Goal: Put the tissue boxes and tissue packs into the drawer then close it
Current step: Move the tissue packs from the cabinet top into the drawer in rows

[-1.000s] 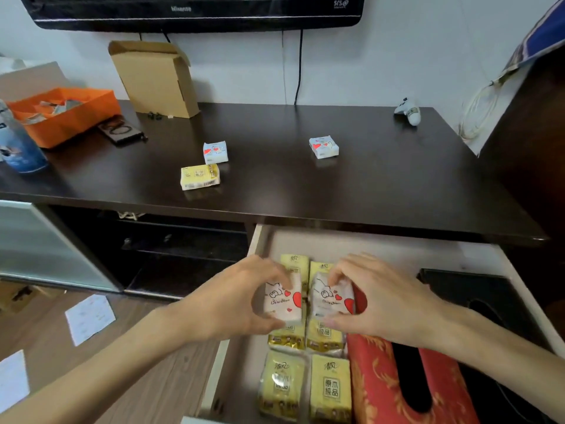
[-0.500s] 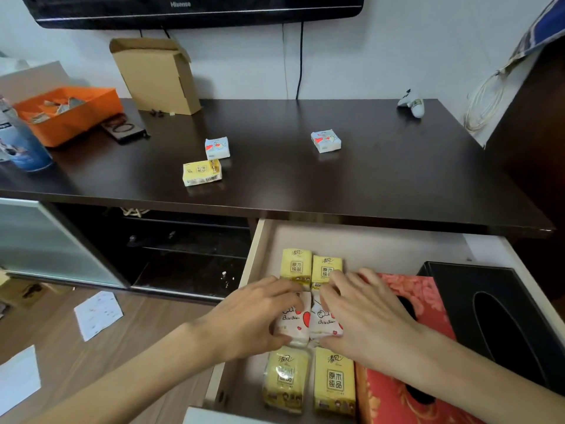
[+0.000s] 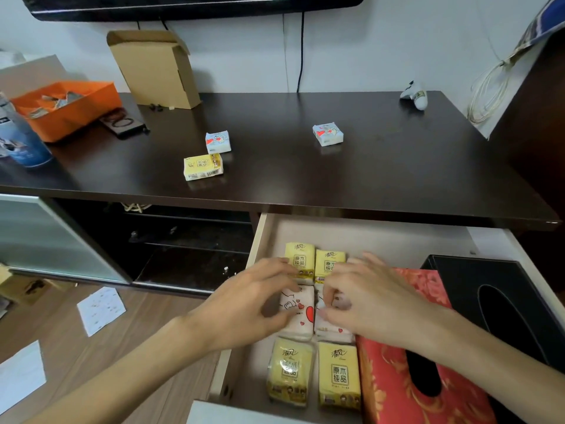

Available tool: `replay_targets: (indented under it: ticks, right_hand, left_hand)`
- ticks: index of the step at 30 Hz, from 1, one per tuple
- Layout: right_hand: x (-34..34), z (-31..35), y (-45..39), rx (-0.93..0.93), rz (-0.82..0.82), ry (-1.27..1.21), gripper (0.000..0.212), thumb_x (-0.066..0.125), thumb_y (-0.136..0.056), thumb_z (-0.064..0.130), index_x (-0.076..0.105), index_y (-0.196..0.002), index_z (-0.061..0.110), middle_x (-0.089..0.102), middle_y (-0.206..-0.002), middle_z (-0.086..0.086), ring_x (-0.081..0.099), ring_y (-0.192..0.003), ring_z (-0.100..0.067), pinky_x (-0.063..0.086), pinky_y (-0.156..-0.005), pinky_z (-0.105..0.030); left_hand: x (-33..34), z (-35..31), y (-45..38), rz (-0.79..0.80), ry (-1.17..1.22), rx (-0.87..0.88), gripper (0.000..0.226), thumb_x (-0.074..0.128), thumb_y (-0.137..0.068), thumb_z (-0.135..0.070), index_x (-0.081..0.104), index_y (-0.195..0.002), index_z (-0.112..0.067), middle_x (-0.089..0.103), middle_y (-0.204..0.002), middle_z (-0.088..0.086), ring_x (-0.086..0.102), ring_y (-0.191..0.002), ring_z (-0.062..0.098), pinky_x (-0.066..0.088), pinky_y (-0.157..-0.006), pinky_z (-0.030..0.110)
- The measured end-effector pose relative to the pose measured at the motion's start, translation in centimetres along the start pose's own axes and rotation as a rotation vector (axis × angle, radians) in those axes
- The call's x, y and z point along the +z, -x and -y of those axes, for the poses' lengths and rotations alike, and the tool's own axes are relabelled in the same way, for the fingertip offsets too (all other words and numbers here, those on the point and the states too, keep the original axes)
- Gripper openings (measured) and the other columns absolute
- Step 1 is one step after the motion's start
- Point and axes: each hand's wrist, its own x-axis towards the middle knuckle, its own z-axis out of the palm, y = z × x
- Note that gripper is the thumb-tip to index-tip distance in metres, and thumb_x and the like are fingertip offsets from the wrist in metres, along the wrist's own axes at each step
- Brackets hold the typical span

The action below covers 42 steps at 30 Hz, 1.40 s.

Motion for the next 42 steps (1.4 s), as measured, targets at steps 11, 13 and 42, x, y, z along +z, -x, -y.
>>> replay_targets:
  ticks: [11, 13, 42]
  right_hand:
    - [-8.1, -7.4, -13.0, 0.089, -0.41, -0.424, 0.015, 0.072, -0.092, 0.022, 0.072, -0.106, 0.024, 0.061, -0.12, 0.006, 0.06, -0.113, -0.016, 0.05, -0.095, -0.041]
    - [-8.9, -9.0, -16.6, 0.15, -0.444, -0.404, 0.025, 0.071, -0.092, 0.022, 0.07, -0.117, 0.023, 0.055, -0.13, 0.0, 0.057, -0.12, -0.021, 0.046, -0.096, -0.038]
    - [-6.9, -12.4, -15.1, 0.026, -0.367, -0.081, 0.02, 0.074, -0.094, 0.031, 0.08, -0.11, 0.02, 0.062, -0.12, 0.006, 0.049, -0.111, -0.018, 0.049, -0.086, -0.04]
  left_hand:
    - [-10.2, 6.9, -8.4, -0.296, 0.121, -0.29, 0.023, 0.064, -0.095, -0.022, 0.067, -0.117, -0.02, 0.067, -0.117, -0.009, 0.06, -0.112, 0.006, 0.049, -0.097, 0.031]
    - [-11.4, 8.7, -10.8, -0.299, 0.074, -0.34, 0.025, 0.062, -0.096, -0.023, 0.067, -0.119, -0.019, 0.066, -0.119, -0.005, 0.06, -0.113, 0.011, 0.048, -0.094, 0.031]
    - [-7.6, 9.6, -17.0, -0.042, -0.303, -0.264, 0.043, 0.067, -0.088, -0.018, 0.065, -0.13, -0.011, 0.057, -0.121, 0.004, 0.051, -0.115, 0.023, 0.048, -0.093, 0.034]
